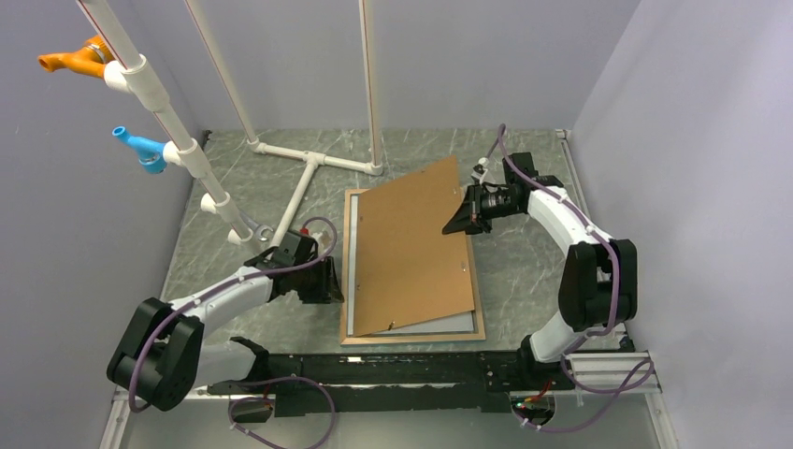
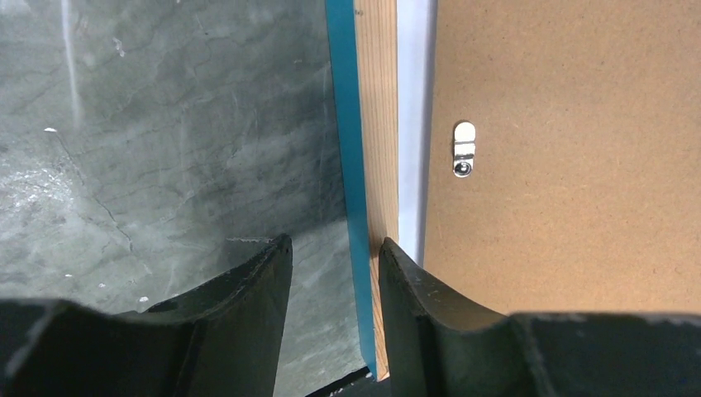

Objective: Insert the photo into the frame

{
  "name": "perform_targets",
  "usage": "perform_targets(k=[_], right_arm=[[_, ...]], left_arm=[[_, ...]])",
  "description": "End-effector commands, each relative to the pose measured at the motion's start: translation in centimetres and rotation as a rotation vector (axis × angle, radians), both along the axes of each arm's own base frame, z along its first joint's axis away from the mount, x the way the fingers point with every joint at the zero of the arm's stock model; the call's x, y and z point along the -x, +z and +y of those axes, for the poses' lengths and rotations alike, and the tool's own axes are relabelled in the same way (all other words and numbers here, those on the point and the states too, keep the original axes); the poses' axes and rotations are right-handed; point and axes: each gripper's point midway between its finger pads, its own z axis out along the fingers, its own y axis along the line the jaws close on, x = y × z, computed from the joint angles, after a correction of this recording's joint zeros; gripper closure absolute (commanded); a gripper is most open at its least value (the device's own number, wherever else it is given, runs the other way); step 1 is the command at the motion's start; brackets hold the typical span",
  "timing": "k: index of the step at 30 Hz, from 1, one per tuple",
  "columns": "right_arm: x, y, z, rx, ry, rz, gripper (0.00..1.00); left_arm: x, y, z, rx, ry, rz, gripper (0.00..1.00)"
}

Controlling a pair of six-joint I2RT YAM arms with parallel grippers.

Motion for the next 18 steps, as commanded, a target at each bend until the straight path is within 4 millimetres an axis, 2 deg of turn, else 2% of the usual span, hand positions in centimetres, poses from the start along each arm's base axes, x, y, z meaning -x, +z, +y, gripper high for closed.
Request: perform_targets(k=[1,10,18], right_arm=[[-1.3,2.6,0.9,-0.074,0.038,-0.077,1.0],[-2.0,1.8,1.3,-0.057,0.065,-0.072,1.0],[-1.6,-0.4,1.6,-0.007,0.083,-0.051,1.0]], left_arm=[[-0.9,-0.3,0.2,-0.029,-0.021,-0.034,0.53],[-0.7,-1.7,0.5,-0.057,-0.028,0.002,0.55],[-0.7,-2.1,0.7,-0.078,-0.031,0.014,0.57]])
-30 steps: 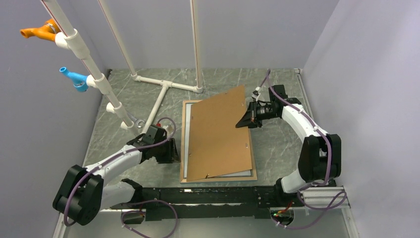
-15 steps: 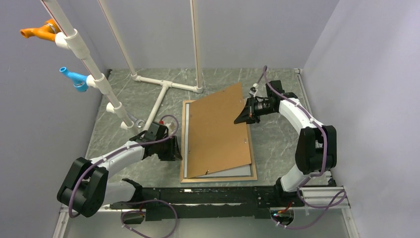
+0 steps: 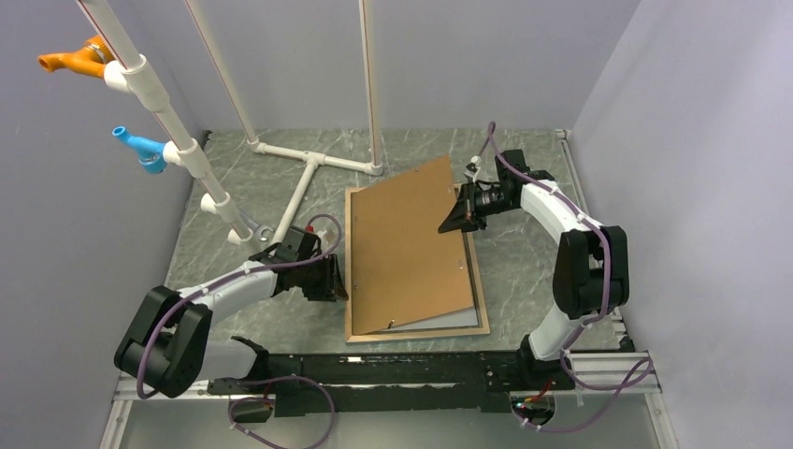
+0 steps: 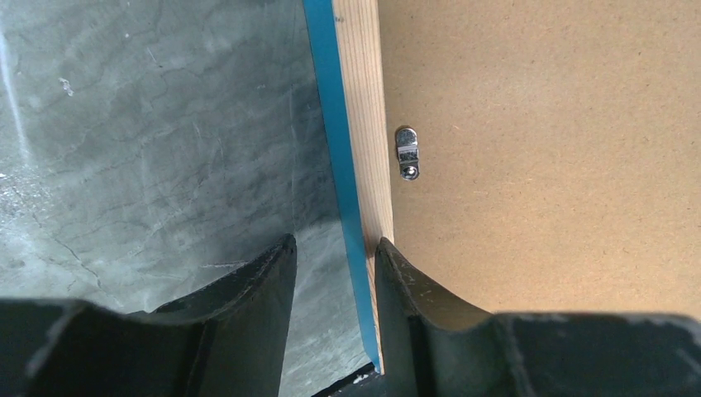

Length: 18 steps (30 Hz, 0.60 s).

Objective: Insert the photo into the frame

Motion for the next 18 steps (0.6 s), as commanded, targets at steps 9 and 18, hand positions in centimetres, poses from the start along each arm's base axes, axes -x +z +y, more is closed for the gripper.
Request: perform_targets(k=[9,18], right_arm=[[0.2,-1.8,0.6,0.059,0.057,0.003,0.98],[0.1,-3.1,1.0,0.184,0.075,-0.008,0.4]], left_arm=[[-0.2,-2.0,2.3,-0.143,-0.001,-0.009,0.57],[-0.4,-1.5,2.2,-0.139,-0.002,-0.019,0.57]])
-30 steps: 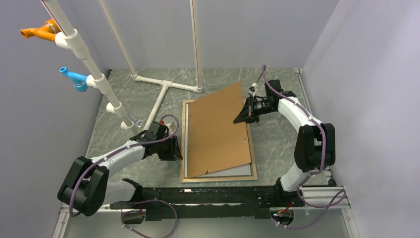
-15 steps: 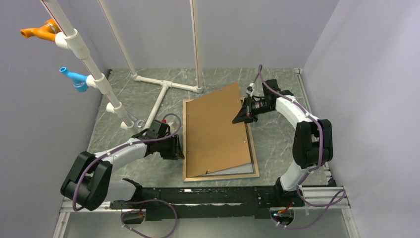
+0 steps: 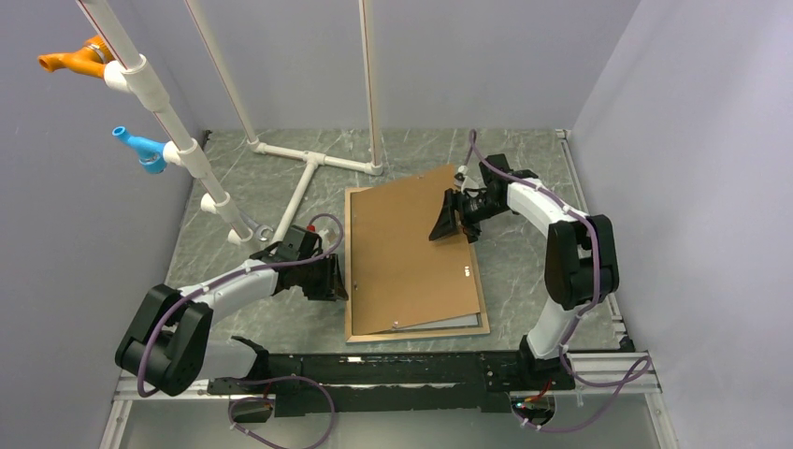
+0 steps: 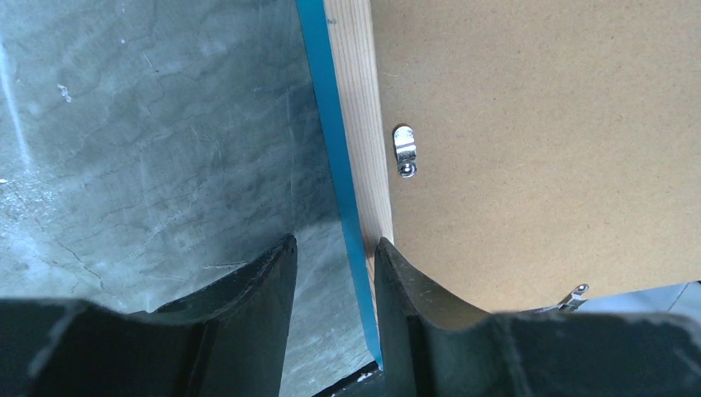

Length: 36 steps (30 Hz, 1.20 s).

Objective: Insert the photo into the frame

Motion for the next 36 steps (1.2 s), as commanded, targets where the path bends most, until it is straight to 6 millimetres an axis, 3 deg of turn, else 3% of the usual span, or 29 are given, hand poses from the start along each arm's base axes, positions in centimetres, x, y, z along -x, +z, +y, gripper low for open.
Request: perform_targets(k=[1,11,24,36], right_arm=[[-0.5,0.5,0.5,0.066,0.032,-0.048,0.36],[-1.1,-0.7,-0.5,0.231,0.017,-0.085,0.01],[-1.3,-3.7,-2.7,0.444,-0.021,-0.094,0.0],[-1.7,-4.2,-4.6,0.57,-0.07,-0.111,0.0]], left_arm=[[-0.4,-1.5,2.2,-0.131,0.017,-0.018,0.57],[-0.5,-1.3,2.2,-0.136,0.021,-0.02,0.57],[-0.5,-1.3,2.6,-0.158,0.053,-0.007,0.56],[-0.6,-0.9,2.9,-0.174,0.071,-0.004,0.55]])
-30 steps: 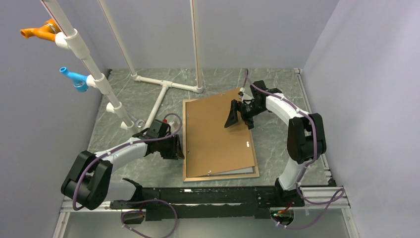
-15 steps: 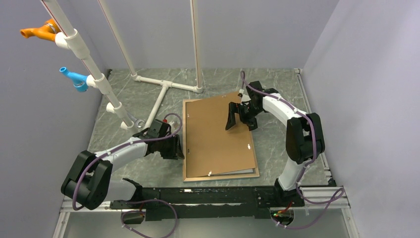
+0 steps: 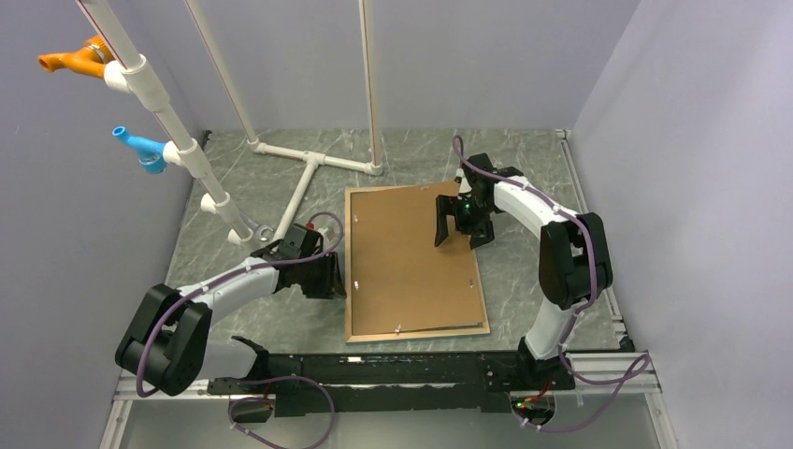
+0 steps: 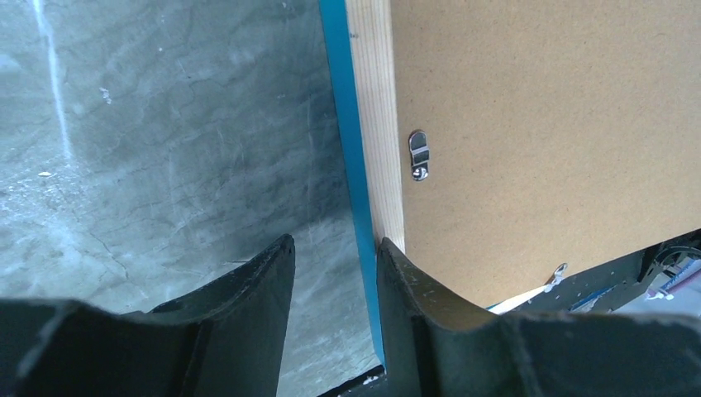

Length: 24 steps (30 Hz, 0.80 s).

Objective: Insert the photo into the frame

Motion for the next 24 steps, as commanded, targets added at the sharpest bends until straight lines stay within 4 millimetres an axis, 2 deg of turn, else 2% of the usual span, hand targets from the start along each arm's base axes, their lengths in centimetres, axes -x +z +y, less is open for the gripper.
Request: perform_targets(k=[1,5,13,18,24], right_arm=[[-0.3,0.5,-0.9,0.06,-0.032,-0.028,0.0],[-0.2,0.1,-1.9,0.114,-0.052,-0.034,0.0],[-0.4,0.2,-3.4,0.186,-0.106,-0.074,0.0],[-0.1,-0.8,-4.3,0.196,-0.148,-0.058,0.0],[1.6,-2.3,-4.8,0.16,-0.178,-0.029,0.0]], left_arm=[[-0.2,-0.9,2.2,-0.12,0.048,0.005,0.54],[-0.3,-0.2,2.0,-0.106,0.054,-0.007,0.48],[-0.5,1.7,1.4,-0.04,0.055,-0.067,0.28],[-0.4,2.9,-0.1,0.064,0.031,-0.104,0.23],[-0.2,3.3,-1.4,0.154,0.003,-0.114,0.21]])
